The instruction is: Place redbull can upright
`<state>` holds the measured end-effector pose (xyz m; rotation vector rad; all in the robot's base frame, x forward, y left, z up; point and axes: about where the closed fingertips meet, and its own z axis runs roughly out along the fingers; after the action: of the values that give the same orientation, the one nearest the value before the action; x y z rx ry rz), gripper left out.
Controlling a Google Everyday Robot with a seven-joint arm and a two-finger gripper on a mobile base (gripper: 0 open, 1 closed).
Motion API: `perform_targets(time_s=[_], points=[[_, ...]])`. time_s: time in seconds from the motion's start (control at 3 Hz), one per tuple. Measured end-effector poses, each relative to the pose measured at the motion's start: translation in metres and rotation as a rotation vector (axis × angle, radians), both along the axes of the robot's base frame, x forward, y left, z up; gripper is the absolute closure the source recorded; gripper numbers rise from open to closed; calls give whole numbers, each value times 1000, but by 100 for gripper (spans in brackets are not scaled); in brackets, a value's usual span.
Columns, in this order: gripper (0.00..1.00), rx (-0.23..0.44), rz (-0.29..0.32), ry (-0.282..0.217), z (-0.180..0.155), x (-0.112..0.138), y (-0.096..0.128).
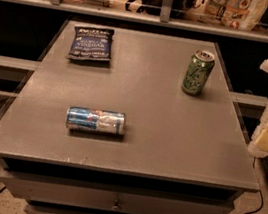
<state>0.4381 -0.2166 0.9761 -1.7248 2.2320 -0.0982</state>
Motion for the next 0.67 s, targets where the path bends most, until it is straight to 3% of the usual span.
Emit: perform_targets(time_s=[0.33,0.67], points=[[0,0,0,-2,0,0,0],[0,55,49,-16,8,5,22]])
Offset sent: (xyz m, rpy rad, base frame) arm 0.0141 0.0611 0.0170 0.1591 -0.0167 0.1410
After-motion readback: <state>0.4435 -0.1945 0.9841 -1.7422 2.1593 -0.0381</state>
